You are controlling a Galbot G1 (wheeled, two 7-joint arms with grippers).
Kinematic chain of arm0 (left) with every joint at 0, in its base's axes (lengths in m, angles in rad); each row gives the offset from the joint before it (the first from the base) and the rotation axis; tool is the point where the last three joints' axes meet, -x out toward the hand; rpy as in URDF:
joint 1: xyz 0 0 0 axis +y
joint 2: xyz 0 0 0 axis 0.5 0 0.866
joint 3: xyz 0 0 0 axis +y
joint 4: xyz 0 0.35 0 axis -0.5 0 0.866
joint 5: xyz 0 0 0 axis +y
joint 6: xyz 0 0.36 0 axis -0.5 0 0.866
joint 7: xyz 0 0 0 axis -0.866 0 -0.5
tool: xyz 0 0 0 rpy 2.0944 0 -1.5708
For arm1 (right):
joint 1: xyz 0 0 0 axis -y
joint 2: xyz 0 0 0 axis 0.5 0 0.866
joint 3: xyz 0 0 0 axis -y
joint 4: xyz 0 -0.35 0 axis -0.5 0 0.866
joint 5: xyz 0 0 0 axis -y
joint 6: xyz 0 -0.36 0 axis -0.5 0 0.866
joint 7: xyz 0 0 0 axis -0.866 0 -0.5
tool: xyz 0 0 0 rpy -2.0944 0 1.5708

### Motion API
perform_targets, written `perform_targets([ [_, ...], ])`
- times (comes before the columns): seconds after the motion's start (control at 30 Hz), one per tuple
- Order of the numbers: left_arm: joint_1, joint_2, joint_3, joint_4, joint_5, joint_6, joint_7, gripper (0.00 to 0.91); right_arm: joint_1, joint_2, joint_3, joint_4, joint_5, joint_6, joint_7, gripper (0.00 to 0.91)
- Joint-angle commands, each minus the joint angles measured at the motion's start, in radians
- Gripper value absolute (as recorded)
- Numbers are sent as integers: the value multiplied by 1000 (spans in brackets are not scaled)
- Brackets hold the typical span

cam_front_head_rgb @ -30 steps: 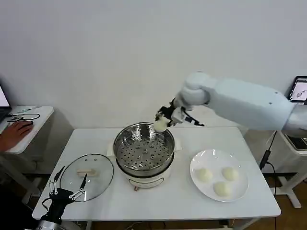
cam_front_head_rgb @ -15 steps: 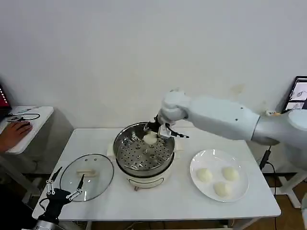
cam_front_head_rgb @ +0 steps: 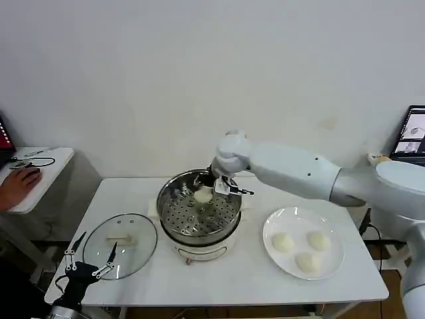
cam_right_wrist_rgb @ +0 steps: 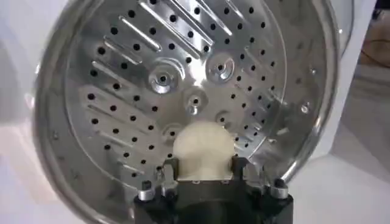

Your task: Take steamed baozi put them in steamer then cover it.

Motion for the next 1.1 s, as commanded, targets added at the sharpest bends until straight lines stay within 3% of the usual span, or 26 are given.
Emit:
perform_targets([
  [0.03,1,1,-1,0,-1,-1,0,907,-14,19,8,-38,-19,10,4,574],
  [0.13,-1,2,-1,0,-1,-1,0,907,-17,26,12,-51,-19,11,3,635],
  [0.23,-3,1,0,2,0,-5,0,907,-20,31,14,-70,-13,17,6,867],
  [0.27,-4,1,1,3,0,-7,0,907,-21,32,15,-73,-13,19,6,907],
  [0.43,-6,2,3,3,0,-7,0,907,-17,25,31,-64,-4,20,8,907],
  [0.5,-6,2,3,2,0,-7,0,907,-5,16,36,-54,57,2,-1,907],
  [0.7,-8,3,8,-4,1,-6,2,907,88,-72,26,24,329,-104,-56,907],
  [0.87,-9,5,11,-5,3,-6,4,907,206,-196,-68,28,686,-235,-107,907],
  [0.97,-9,4,15,-7,4,-7,4,907,236,-261,-108,6,840,-299,-166,907],
  [1.1,-9,3,22,-14,8,-7,5,907,252,-326,-152,-27,963,-351,-223,907],
])
